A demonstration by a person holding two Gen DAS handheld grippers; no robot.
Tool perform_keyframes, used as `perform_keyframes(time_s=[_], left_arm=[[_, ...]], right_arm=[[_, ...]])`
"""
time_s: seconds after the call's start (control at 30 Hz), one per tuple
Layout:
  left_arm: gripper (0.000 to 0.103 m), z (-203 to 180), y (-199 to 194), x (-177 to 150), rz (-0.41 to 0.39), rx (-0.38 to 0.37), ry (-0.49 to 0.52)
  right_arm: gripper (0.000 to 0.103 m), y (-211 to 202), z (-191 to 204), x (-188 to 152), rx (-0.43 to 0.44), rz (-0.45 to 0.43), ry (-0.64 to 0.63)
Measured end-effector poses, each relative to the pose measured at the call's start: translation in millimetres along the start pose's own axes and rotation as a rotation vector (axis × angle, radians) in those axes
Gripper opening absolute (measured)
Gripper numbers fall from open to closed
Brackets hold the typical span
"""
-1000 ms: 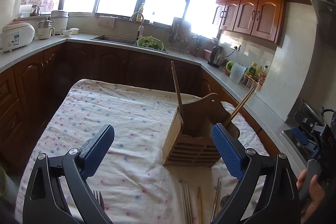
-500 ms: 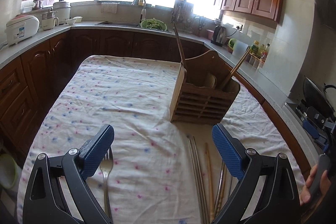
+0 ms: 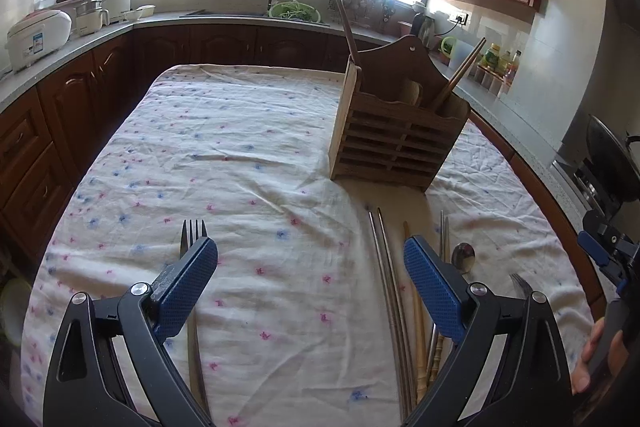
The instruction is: Organize utensils
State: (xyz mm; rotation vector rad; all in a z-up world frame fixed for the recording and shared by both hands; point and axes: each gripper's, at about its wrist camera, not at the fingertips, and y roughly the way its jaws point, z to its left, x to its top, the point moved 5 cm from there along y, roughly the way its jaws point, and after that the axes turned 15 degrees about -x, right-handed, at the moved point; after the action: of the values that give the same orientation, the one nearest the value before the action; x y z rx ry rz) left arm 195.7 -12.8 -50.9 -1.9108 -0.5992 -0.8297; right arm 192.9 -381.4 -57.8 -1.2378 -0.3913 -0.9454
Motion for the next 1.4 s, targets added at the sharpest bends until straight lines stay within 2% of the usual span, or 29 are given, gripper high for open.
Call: perform_keyframes(time_s=[0.6,0.67,0.83,0.87,0.97,1.17,1.23,1.3,1.4], left_arm=[[0.096,-25.7,73.9,-4.3,0.193,0.002,0.102],[0.094,-29.3,87.5,-6.6,0.223,0.005,0.118],[0.075,-34.4,119.0,-24.2,0.325,0.027,0.165],[0.075,-32.9,121.7,-27.7,0.337,0.039,0.171],[0.075,-20.7,115.8,-30.9,0.323,0.040,0.158],[0.075,25.4,85.7,-32.9,0.320,0.076,0.111],[0.075,38.6,75.1,-32.1,0.311,0.062,0.077],[0.074,47.3,66.4,-29.2,0.294,0.040,0.043],[0.074,53.7,57.2,-23.5,0.258,0.010,0.004]], right_arm=[[0.101,35.1,5.0,-5.5,-0.023,0.072,-0.024],[0.101,38.9,3.7,-4.7,-0.033,0.077,-0.018],[0.094,49.2,2.8,-3.5,-0.041,0.098,-0.015],[0.093,51.7,3.8,-3.6,-0.044,0.102,-0.020],[0.081,62.1,9.5,-4.7,-0.051,0.124,-0.045],[0.050,92.9,37.8,-16.3,-0.031,0.213,-0.132],[0.031,104.0,50.3,-21.8,-0.021,0.237,-0.168],[0.018,114.9,61.6,-26.4,-0.005,0.264,-0.194],[0.013,131.0,71.1,-32.6,-0.011,0.305,-0.223]])
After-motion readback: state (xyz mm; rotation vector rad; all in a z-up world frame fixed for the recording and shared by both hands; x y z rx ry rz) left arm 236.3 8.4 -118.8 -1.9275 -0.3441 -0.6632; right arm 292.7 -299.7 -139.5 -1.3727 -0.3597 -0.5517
